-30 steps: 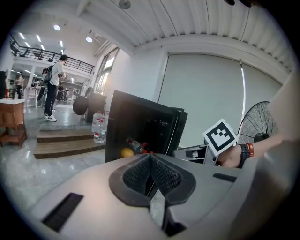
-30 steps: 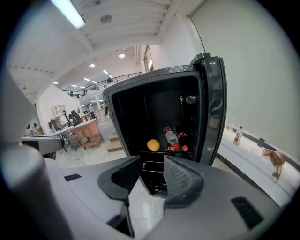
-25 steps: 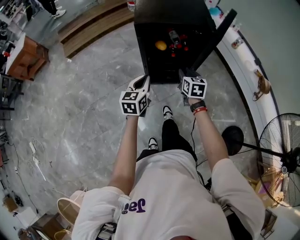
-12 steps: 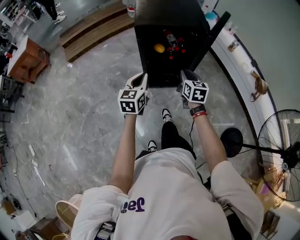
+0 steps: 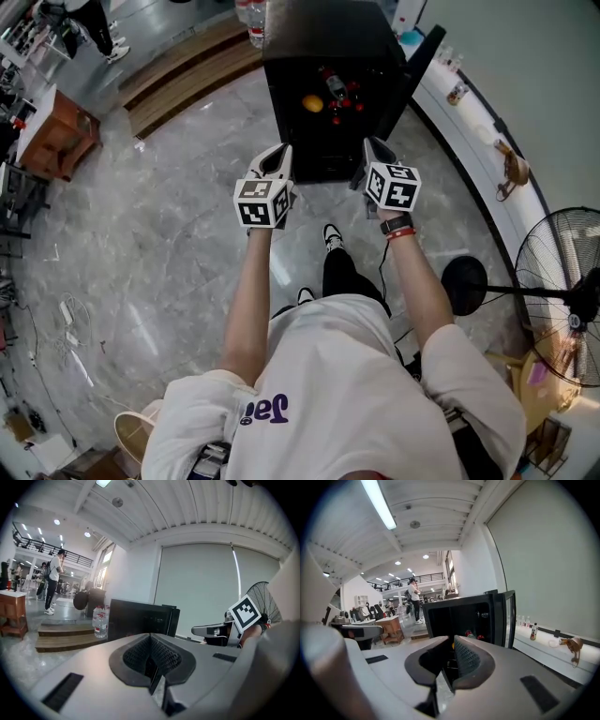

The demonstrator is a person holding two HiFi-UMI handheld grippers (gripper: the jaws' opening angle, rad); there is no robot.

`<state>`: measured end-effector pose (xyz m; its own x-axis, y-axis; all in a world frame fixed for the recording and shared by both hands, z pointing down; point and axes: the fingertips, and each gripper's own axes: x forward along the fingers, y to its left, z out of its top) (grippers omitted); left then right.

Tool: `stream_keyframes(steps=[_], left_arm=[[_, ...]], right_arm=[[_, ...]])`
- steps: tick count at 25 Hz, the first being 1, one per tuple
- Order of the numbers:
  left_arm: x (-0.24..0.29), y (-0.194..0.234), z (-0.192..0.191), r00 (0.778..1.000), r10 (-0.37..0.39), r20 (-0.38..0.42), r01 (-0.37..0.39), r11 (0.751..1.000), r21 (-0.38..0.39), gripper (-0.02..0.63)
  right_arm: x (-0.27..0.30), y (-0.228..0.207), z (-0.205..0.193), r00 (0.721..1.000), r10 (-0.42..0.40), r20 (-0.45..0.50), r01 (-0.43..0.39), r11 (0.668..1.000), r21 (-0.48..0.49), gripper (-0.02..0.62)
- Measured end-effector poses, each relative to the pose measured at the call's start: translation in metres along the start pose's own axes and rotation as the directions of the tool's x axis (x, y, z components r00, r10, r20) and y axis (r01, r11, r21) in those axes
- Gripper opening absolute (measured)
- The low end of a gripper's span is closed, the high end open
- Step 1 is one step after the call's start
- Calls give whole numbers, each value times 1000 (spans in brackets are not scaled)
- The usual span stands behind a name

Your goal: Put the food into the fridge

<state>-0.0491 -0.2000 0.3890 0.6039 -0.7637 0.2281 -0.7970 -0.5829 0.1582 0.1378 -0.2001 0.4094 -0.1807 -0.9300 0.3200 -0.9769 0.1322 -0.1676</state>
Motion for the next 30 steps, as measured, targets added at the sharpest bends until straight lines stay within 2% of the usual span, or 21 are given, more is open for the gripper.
stream_keyframes(steps=[11, 14, 18, 30], left_arm=[[-31, -1, 25, 998, 15, 69, -17, 999, 39, 18], [-39, 0, 30, 995, 38, 96, -44, 997, 60, 18], [-47, 2, 27, 990, 65, 121, -76, 993, 86, 18], [-57, -3, 26, 985, 70, 157, -89, 989, 120, 18]], right_arm=[[-33, 22, 26, 996, -9, 83, 12, 999, -38, 25], [-40, 26, 27, 995, -13, 103, 18, 999, -46, 21], [-47, 26, 26, 992, -17, 127, 23, 998, -50, 18], [-72, 29, 30, 978, -41, 202, 50, 998, -44, 15]])
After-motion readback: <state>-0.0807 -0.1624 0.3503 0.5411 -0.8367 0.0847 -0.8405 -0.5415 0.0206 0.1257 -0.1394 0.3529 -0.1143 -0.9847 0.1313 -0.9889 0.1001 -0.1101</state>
